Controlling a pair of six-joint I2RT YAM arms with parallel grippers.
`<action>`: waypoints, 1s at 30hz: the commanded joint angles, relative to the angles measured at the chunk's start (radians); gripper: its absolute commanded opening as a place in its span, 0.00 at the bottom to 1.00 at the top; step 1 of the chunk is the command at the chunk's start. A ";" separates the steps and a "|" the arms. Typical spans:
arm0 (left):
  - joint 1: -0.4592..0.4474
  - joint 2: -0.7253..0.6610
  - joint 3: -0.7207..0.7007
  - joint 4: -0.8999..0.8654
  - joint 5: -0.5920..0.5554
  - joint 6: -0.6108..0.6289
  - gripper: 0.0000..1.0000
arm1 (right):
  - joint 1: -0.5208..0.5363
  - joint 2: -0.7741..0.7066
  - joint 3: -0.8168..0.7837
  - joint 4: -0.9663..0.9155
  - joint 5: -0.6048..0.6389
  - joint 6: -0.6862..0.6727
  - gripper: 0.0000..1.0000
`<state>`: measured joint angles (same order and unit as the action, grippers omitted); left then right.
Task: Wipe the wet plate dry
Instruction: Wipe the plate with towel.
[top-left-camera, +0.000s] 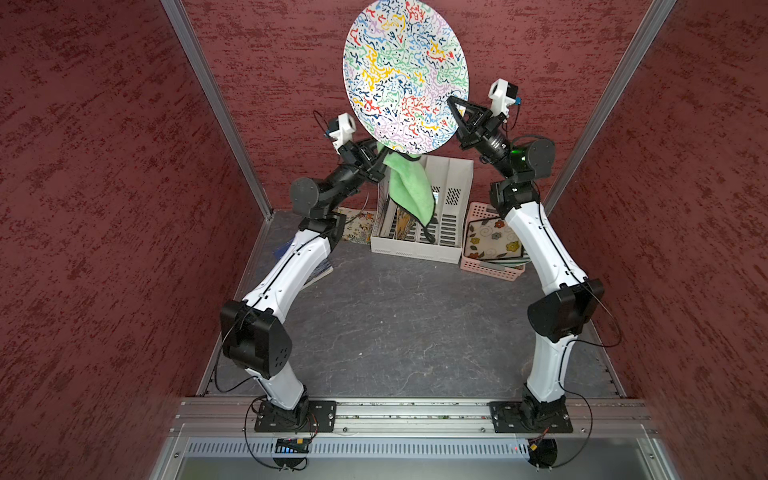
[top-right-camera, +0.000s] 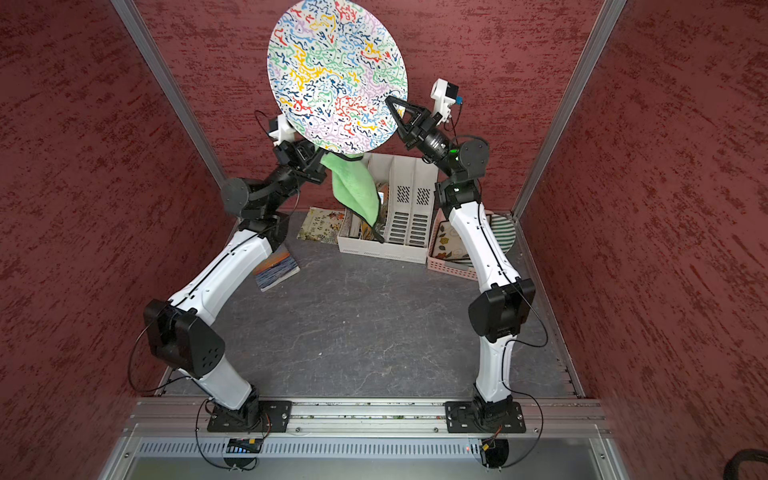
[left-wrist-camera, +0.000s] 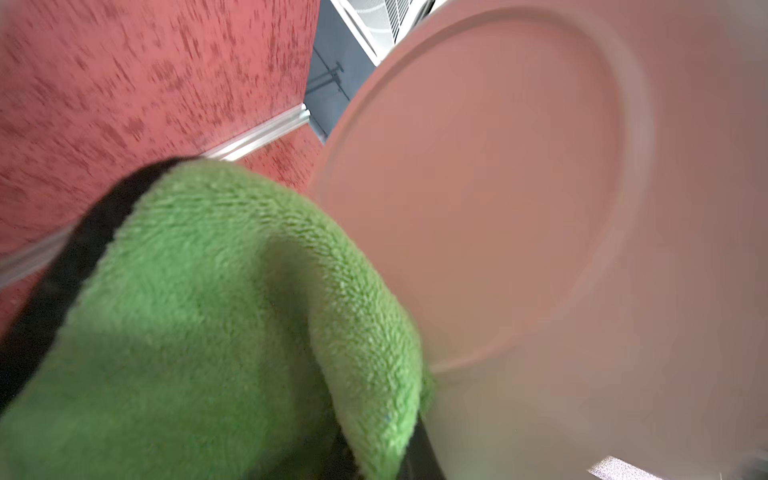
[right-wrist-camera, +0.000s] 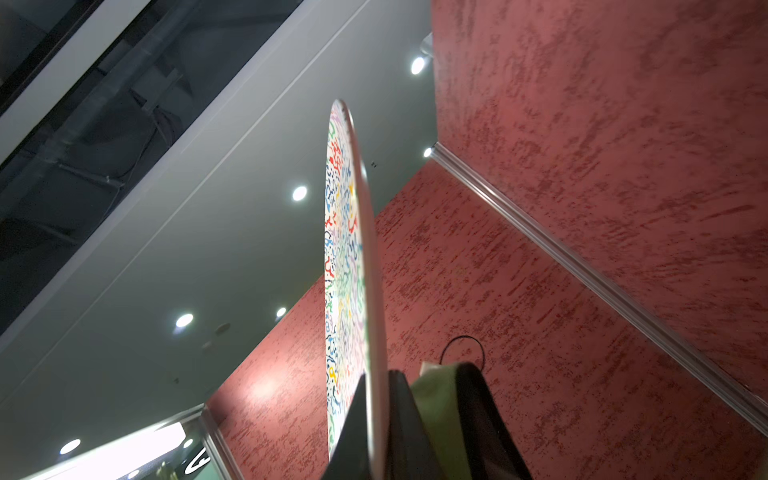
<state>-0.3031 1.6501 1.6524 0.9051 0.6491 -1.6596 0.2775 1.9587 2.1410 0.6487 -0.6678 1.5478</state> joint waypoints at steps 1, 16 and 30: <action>0.021 -0.080 0.062 0.084 -0.007 0.018 0.00 | 0.088 -0.054 -0.124 0.016 -0.001 -0.020 0.00; -0.129 -0.223 -0.283 0.064 -0.058 0.151 0.00 | -0.014 0.110 0.246 -0.387 0.190 -0.211 0.00; -0.333 -0.149 0.244 -1.477 -0.659 1.239 0.00 | 0.060 -0.181 -0.126 -0.669 0.195 -0.638 0.00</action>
<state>-0.6254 1.3739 1.8336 -0.2752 0.1783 -0.6228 0.3038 1.9018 1.9961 -0.0616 -0.4759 1.0157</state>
